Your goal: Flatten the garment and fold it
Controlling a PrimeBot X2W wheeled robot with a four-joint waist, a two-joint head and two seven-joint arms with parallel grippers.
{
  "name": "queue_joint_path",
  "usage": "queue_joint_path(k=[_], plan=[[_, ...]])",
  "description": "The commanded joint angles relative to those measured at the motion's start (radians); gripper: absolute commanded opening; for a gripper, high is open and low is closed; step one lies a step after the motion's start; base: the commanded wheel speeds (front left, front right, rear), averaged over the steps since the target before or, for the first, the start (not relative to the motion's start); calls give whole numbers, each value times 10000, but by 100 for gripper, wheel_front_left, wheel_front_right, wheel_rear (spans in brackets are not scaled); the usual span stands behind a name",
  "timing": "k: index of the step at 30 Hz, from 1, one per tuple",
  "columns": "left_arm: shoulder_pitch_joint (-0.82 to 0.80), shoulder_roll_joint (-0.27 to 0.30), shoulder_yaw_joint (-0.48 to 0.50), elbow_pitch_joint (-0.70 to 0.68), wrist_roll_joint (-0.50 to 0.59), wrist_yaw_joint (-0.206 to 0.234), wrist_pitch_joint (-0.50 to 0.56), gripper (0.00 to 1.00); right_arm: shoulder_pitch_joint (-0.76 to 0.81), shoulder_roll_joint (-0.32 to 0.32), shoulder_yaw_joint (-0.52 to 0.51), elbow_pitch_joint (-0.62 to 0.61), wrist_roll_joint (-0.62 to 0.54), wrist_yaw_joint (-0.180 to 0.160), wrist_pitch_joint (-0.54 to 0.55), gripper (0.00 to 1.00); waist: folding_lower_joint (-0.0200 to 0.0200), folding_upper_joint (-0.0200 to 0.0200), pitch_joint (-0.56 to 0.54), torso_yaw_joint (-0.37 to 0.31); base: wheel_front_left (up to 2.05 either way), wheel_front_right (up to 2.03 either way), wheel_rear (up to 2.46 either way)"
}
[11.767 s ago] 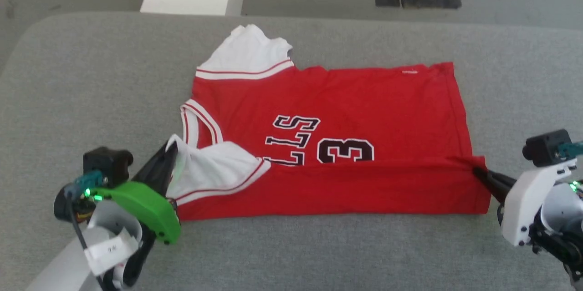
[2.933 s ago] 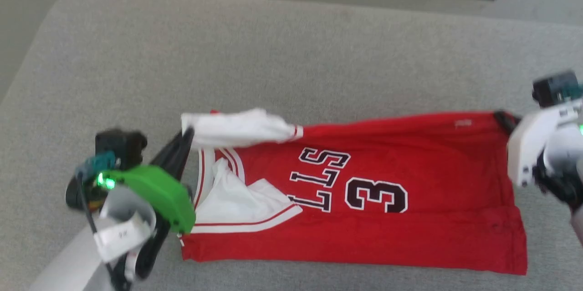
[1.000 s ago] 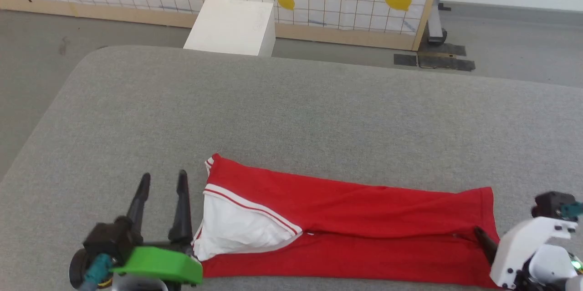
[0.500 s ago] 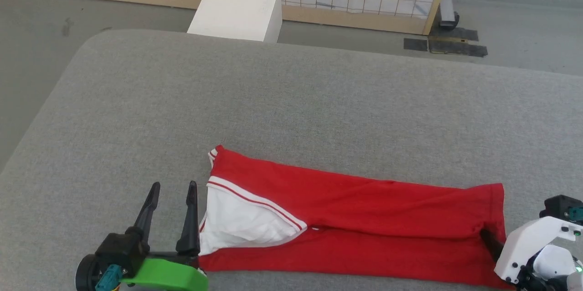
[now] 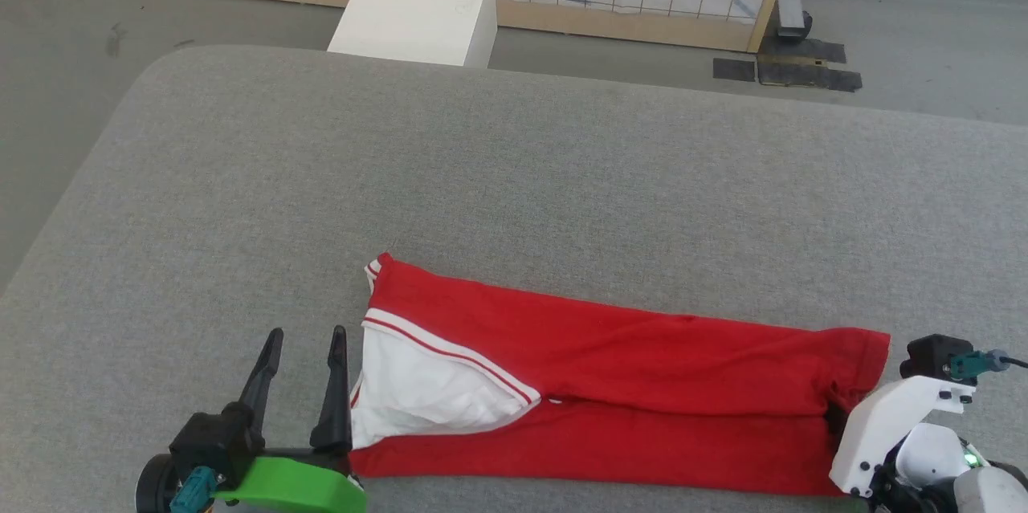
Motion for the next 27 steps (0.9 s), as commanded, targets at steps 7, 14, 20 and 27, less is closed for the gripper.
queue_joint_path(k=[7, 14, 20, 27], plan=[[-74, -70, 50, 177, 116, -108, -37, 100, 364, 91, -477, -324, -368, 77, -581, 0, 0, 0, -213, -108, 0, 0, 0], [-30, -74, 81, 225, 67, -131, -37, 100, 668, -750, -1691, -506, -801, 77, -727, 0, 0, 0, -430, -254, 0, 0, 0], [-13, -74, -11, 289, -5, -142, -37, 100, 713, -1272, -2511, -221, -1276, 77, -813, 0, 0, 0, -537, -315, 0, 0, 0], [87, -75, -113, 405, -83, -148, -38, 100, 876, -1137, -1854, -776, -770, 77, -549, 0, 0, 0, -755, -287, 0, 0, 0]])
